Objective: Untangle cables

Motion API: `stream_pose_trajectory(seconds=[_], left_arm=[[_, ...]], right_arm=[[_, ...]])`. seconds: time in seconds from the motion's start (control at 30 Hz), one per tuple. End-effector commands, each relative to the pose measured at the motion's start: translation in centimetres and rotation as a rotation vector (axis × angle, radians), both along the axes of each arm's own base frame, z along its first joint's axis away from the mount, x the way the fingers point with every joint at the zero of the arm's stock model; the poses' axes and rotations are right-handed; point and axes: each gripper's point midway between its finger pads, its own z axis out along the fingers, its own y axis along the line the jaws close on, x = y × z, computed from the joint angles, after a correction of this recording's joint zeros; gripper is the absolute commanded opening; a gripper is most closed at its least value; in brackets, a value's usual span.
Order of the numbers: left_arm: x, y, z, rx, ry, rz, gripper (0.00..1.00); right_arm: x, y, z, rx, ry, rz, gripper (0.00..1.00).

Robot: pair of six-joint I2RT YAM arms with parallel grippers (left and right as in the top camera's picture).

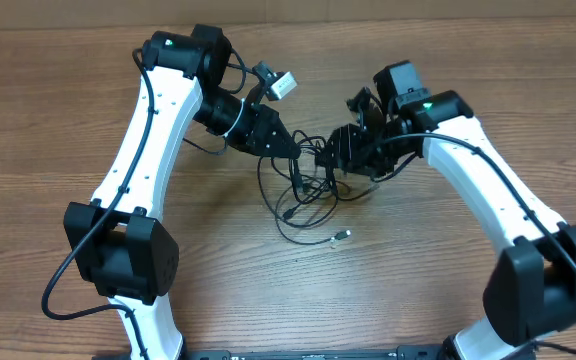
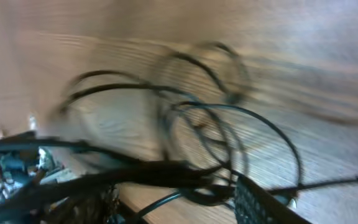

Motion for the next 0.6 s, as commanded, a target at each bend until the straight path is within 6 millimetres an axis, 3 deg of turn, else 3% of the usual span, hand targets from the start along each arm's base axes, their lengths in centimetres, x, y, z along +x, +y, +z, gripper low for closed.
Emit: stream_pose_trajectory(seconds=[0.0,0.07,0.17,0.37,0.57], left_arm=[[-0.5,-0.3,2.7,-0.103,-0.109,-0.044,0.04],[-0.9,-0.6,2.7,-0.107,-0.116,-0.065,0.04],[-1.6,-1.0,2.9,-0.117,-0.102,-0.081,0.04],[-2.3,-1.9,4.1,-0.189,-0.076,-0.090,0.04],[-2.3,-1.9,3.9,-0.181,-0.079,-0.093,0.04]], right_arm=[[0.6,0.4,7.4,0.129,-0.176,0.034,0.62],[0.6,0.5,8.7,0.145,-0.210,0.031,0.65],[0.7,0.5,9.1,0.144,-0.254,0.060,0.70],[1.4,0.2,8.2,0.097,-0.307,0.089,0.76],[0.4,0.0,7.0,0.086,-0.201,0.057,0.75]])
